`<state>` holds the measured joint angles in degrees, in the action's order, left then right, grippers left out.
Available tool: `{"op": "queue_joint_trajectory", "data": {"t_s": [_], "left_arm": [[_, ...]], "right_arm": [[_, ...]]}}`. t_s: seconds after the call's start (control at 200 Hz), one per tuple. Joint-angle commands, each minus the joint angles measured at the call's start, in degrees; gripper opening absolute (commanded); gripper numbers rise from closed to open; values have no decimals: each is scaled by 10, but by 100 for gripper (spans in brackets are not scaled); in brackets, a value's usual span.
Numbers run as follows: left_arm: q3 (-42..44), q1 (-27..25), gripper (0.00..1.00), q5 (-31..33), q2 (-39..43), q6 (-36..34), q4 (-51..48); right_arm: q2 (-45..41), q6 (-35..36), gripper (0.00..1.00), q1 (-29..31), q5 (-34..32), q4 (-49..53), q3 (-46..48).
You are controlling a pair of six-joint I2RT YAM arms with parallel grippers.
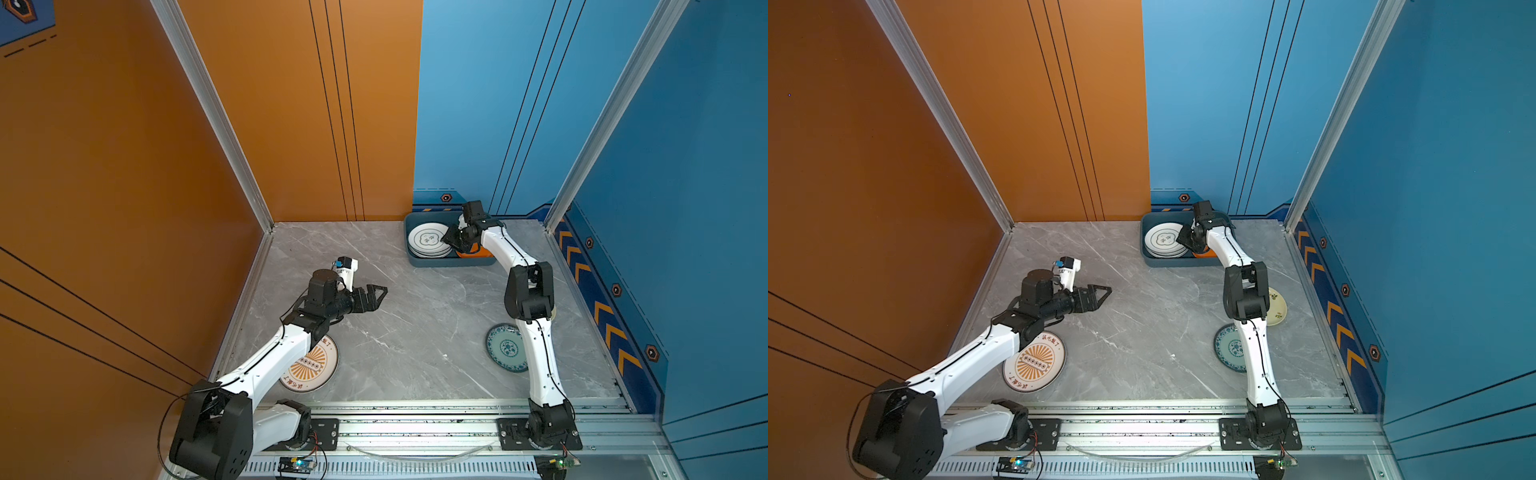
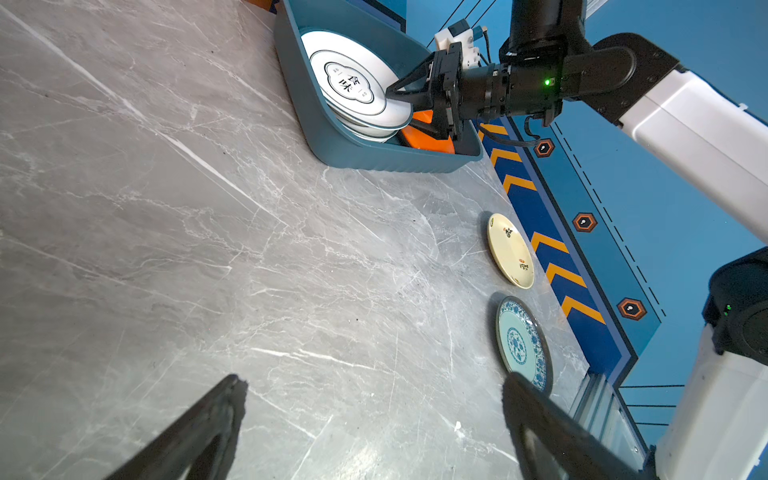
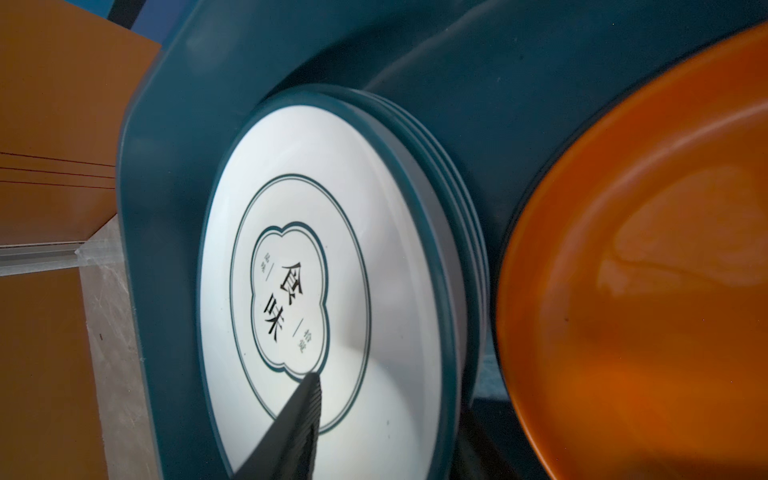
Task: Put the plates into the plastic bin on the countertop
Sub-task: 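Open the right gripper and release the plate in the bin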
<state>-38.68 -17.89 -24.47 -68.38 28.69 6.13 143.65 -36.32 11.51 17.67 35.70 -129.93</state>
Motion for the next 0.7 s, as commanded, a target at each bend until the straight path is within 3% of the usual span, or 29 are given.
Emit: {"op": "queue_joint_trajectory", "data": {"t_s": [0.0, 0.215, 0.696], "left_arm": [[7, 5, 98, -11, 1, -4, 1], [5, 4, 98, -13, -1, -2, 2], [3, -1, 98, 1, 16, -6, -20]], "right_arm": [[-23, 41, 47, 7, -58, 48, -13], [-48, 86, 49, 9, -112, 84, -8], [-96, 111, 49, 6, -114, 76, 43]]}}
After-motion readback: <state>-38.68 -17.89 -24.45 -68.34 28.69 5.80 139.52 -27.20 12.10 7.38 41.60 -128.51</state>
